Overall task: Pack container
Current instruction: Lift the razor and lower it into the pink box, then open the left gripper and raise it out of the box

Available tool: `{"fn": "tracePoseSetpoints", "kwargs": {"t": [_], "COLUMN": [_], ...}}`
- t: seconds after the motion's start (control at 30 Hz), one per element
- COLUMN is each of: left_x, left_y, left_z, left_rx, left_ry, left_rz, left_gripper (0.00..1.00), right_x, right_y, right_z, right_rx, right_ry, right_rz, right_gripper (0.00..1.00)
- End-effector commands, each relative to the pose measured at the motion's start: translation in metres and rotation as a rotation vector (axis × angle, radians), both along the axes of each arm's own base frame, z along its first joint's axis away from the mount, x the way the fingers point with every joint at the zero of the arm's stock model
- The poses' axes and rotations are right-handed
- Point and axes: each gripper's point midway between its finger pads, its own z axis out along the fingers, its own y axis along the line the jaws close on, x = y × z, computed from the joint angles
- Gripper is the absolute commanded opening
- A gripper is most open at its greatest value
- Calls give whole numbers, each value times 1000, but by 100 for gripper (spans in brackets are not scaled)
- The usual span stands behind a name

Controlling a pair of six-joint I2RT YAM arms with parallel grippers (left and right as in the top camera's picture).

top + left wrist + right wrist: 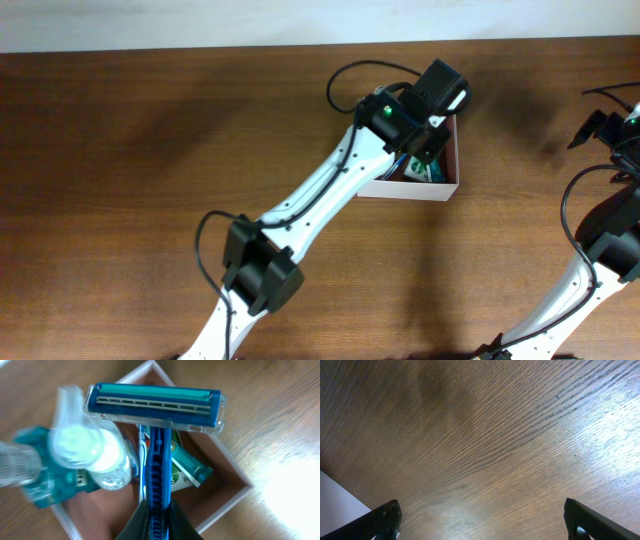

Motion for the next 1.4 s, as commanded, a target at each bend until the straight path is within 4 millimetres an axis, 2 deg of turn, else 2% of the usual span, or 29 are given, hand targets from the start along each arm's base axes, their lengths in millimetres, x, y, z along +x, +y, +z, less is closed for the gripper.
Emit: {"fn": "tracePoseSetpoints", "kwargs": {"t": [0.0,0.03,0.13,0.2,0.3,0.37,0.4,0.5,0.6,0.73,0.83,0.97,1.13,1.27,1.37], "left_x": [3,3,3,3,4,3,3,-1,-6,-5,0,3,2,5,-5], "left_y": [-4,-4,-4,-4,-4,-3,-2,3,11,31,53,94,147,177,196], "left_z": [-24,-30,-39,-41,-41,-41,-42,-38,-26,17,51,96,140,154,142], "left_rx": [32,38,50,53,52,55,60,72,81,57,31,-3,-30,-35,25], "left_ry": [19,25,36,39,39,41,46,58,67,40,10,-26,-59,-67,-4], "left_rz": [-30,-30,-30,-30,-29,-28,-28,-27,-24,4,39,101,184,238,260], "left_gripper": [5,5,22,30,50,85,99,99,99,99,99,99,99,99,99], "right_x": [-2,-2,-2,-2,-2,-2,-2,-2,-2,-2,-2,-2,-2,-2,-2], "right_y": [-3,-2,-3,-3,-2,-3,-3,-3,-3,-2,-3,-2,-2,-2,-3], "right_z": [13,13,13,13,13,13,13,13,13,13,13,13,13,13,13], "right_rx": [-25,-25,-25,-25,-25,-25,-25,-25,-25,-25,-25,-25,-25,-25,-25], "right_ry": [-18,-19,-18,-18,-19,-18,-18,-18,-18,-19,-18,-19,-19,-19,-18], "right_rz": [-8,-8,-8,-8,-8,-8,-8,-8,-8,-8,-8,-8,-8,-8,-8], "right_gripper": [99,99,99,99,99,99,99,99,99,99,99,99,99,99,99]}}
